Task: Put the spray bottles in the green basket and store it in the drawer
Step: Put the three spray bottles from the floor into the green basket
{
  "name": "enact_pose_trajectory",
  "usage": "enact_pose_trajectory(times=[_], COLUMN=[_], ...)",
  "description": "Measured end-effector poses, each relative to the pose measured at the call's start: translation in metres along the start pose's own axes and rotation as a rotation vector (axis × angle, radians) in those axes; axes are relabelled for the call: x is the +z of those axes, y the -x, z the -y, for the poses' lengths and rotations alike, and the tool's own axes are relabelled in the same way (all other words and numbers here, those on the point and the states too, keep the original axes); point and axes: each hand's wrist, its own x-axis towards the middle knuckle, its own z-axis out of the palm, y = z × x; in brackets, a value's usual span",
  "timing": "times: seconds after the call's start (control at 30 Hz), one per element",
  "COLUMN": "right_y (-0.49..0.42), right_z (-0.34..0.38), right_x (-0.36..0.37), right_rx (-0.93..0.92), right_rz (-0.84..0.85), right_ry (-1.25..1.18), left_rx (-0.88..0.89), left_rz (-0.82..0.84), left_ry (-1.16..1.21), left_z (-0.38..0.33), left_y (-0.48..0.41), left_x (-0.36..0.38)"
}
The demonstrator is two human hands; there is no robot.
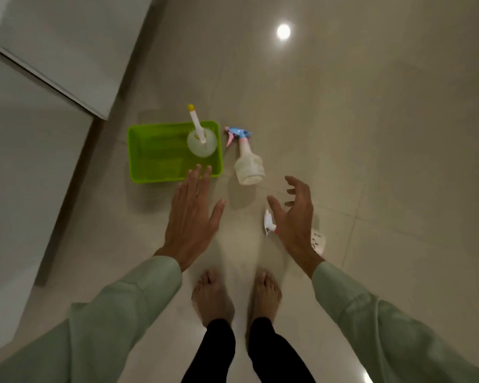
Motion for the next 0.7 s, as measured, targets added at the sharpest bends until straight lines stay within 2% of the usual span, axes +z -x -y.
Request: enact_pose_trajectory(times=[0.1, 0.2, 0.3, 0.4, 0.53, 0.7], right_y=[0.02, 0.033, 0.037, 0.033, 0.014, -0.004], right_z=[-0.026, -0.062, -0.103, -0.143, -0.184, -0.216], right_x=[-0.022, -0.036, -0.04, -0.031, -0.014, -0.001], right_rx=[0.077, 0.094, 0.03, -0.03, -0.063, -0.117], right_rz=[0.015, 0.146, 0.346, 0.496, 0.585, 0.538], right_ry=[0.066, 0.22, 0.507, 0.892, 1.187, 1.237], left_rx=[0.023, 0.028, 0.03, 0.029, 0.022, 0.006], left_rz=[0.047, 0.089, 0.126, 0.164, 0.208, 0.236], left_ry=[0.012, -0.002, -0.005, -0.01, -0.026, -0.041], left_z=[-0.014, -0.021, -0.024, -0.018, -0.002, 0.013], left_y=[0.018, 0.031, 0.04, 0.045, 0.043, 0.035], left_x=[0.017, 0.039, 0.065, 0.095, 0.131, 0.156])
